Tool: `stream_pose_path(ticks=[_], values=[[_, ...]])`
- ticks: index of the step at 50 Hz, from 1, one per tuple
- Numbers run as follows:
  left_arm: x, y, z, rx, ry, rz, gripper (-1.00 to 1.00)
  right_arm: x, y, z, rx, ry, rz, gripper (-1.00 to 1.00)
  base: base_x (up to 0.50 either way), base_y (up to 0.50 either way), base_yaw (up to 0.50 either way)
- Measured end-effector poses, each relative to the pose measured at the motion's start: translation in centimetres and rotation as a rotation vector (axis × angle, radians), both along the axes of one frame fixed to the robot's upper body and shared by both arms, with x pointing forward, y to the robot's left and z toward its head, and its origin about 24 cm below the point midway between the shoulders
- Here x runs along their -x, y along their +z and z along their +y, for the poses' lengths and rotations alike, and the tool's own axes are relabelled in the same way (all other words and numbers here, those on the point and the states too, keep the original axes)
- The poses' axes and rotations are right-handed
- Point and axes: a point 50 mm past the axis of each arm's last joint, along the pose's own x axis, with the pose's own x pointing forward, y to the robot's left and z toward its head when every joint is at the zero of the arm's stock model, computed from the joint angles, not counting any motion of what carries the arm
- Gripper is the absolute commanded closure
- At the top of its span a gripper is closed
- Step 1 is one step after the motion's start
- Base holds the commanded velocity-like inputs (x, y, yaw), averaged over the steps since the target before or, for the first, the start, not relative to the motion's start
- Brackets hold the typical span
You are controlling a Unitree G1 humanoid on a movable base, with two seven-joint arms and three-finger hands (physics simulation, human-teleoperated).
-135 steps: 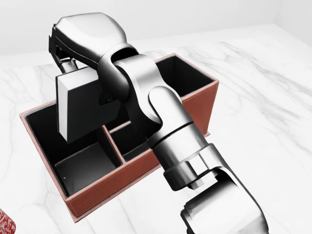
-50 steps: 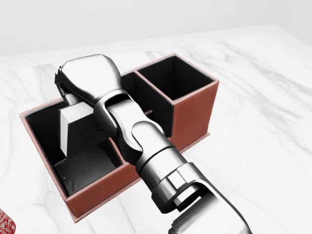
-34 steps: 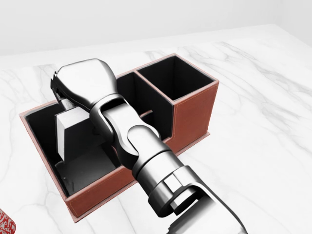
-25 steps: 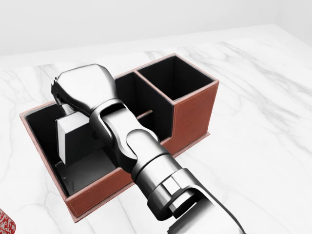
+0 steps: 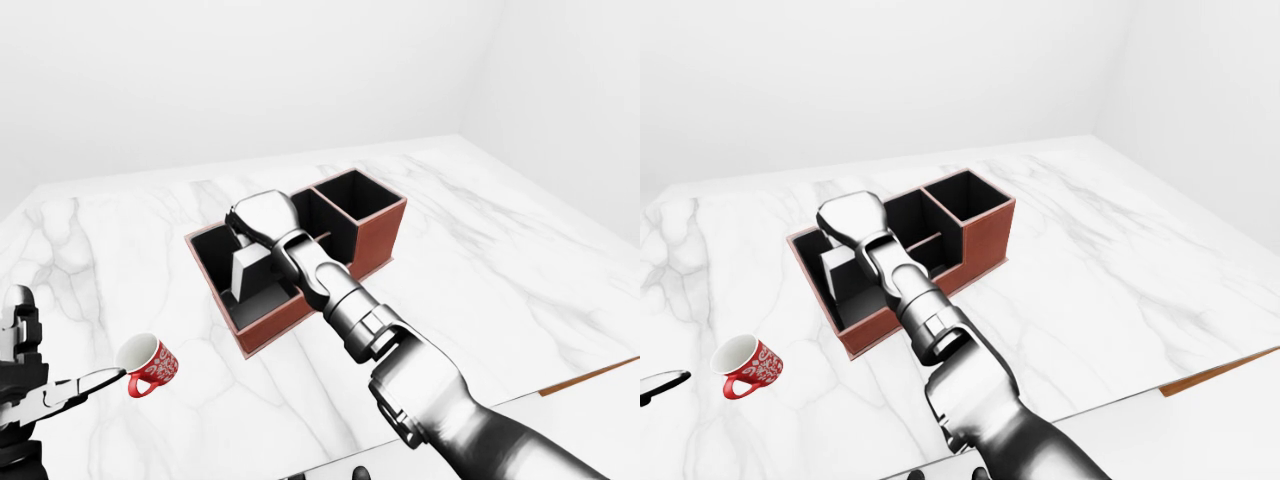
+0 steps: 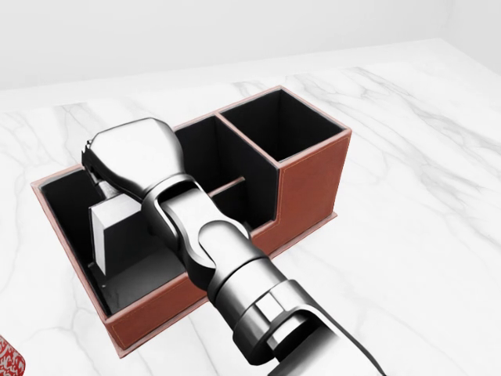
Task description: Pick up the book and place it in the left compartment of the caddy.
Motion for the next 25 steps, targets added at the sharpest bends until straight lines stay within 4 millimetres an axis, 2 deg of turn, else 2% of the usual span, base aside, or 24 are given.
stream_pose_path(ticks=[25], values=[[0.3, -0.1, 0.3, 0.005, 0.008, 0.000, -1.00, 0.2, -1.6, -0.1, 0.031, -0.011, -0.001, 1.00, 0.00, 0.00, 0.00]])
